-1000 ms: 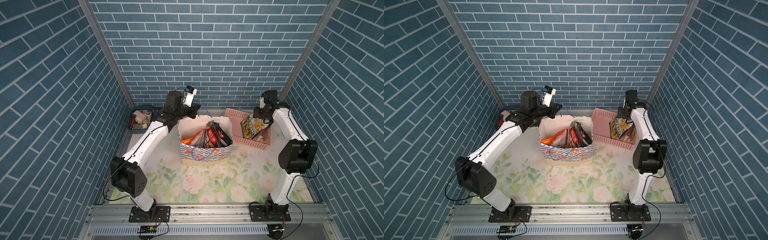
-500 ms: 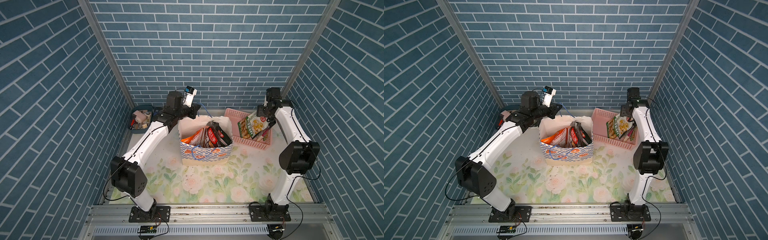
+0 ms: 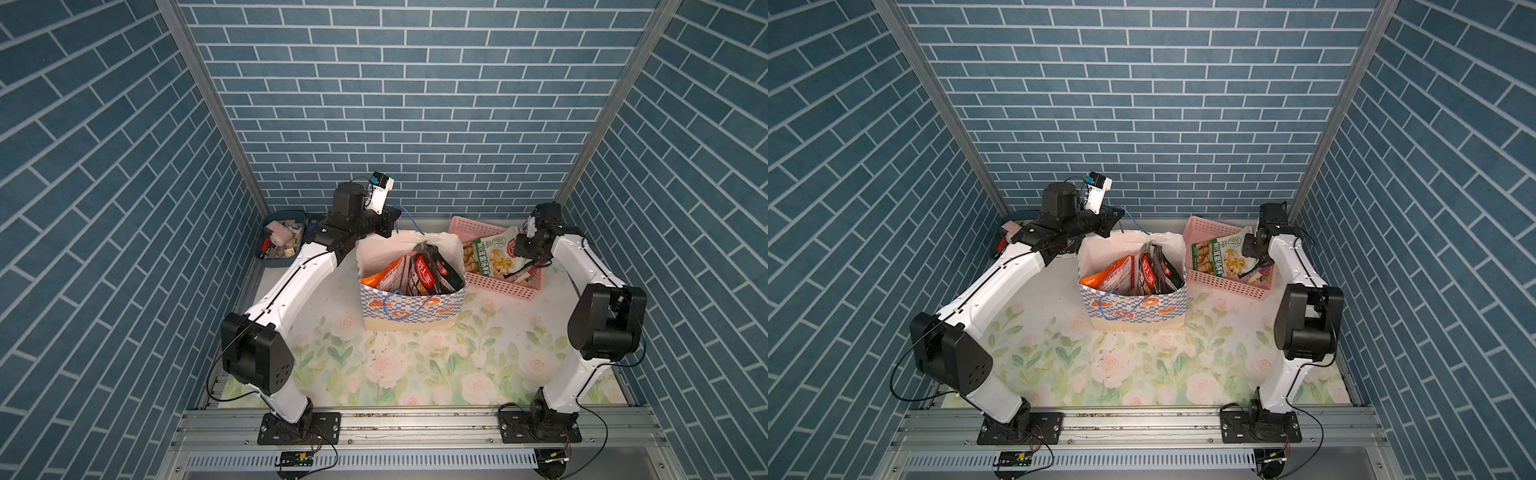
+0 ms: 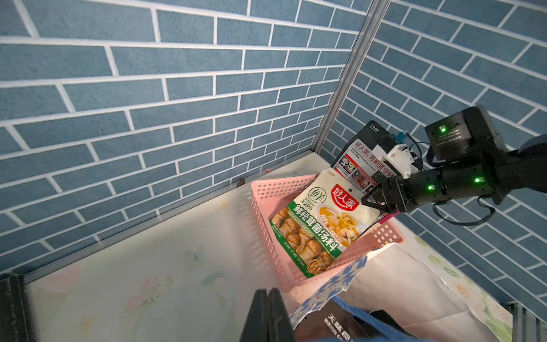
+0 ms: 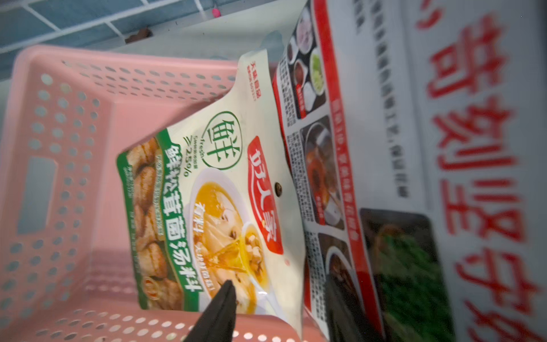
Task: Place the condiment packets inside the bag
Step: Pick up the condiment packet from the storage box.
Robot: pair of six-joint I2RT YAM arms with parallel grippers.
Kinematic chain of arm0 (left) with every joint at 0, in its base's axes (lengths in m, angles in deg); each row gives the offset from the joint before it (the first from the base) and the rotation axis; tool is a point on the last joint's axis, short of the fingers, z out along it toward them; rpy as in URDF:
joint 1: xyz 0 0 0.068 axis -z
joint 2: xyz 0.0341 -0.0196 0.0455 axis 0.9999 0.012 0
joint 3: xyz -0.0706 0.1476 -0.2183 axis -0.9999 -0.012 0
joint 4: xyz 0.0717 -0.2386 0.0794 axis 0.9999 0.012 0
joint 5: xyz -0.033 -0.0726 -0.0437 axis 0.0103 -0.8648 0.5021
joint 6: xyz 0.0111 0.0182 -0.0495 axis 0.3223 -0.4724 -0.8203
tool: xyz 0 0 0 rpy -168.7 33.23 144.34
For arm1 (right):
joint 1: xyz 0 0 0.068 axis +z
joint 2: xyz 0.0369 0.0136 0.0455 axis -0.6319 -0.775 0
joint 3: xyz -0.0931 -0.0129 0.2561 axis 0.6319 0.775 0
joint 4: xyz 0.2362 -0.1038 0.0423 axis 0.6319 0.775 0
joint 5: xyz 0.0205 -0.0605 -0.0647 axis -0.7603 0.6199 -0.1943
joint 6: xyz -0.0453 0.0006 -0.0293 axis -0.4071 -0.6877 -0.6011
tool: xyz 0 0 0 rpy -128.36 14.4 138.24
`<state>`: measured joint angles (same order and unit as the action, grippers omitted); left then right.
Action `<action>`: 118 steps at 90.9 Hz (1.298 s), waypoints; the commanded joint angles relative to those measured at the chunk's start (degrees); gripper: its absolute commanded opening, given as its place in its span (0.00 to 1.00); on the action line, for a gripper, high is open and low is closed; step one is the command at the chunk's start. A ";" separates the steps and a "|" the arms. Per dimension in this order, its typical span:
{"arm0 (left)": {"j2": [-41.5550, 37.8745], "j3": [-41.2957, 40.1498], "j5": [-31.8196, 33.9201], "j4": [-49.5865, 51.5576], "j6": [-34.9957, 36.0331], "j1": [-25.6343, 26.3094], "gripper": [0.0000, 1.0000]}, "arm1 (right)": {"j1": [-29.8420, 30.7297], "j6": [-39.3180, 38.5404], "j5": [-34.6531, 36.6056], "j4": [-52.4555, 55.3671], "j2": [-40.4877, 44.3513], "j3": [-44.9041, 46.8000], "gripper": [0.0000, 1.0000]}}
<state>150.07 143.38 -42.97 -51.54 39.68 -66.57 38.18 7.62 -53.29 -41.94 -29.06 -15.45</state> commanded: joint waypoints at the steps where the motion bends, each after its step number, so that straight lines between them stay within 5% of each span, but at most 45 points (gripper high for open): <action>1: -1.45 0.19 -0.01 -3.07 0.40 -0.27 0.00 | -0.95 2.38 -5.35 -10.05 0.76 2.34 0.32; 89: -0.10 0.54 0.25 -2.74 0.35 -0.30 0.00 | -0.21 6.25 -4.86 -11.43 -8.89 7.20 0.43; 118: 0.47 0.46 0.25 -2.65 0.31 -0.32 0.00 | 2.06 6.18 6.02 -2.88 -3.58 6.09 0.48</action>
<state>150.27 143.40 -42.73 -51.54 39.68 -66.57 40.49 12.60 -53.99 -51.38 -35.85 -9.64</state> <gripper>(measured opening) 0.072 0.476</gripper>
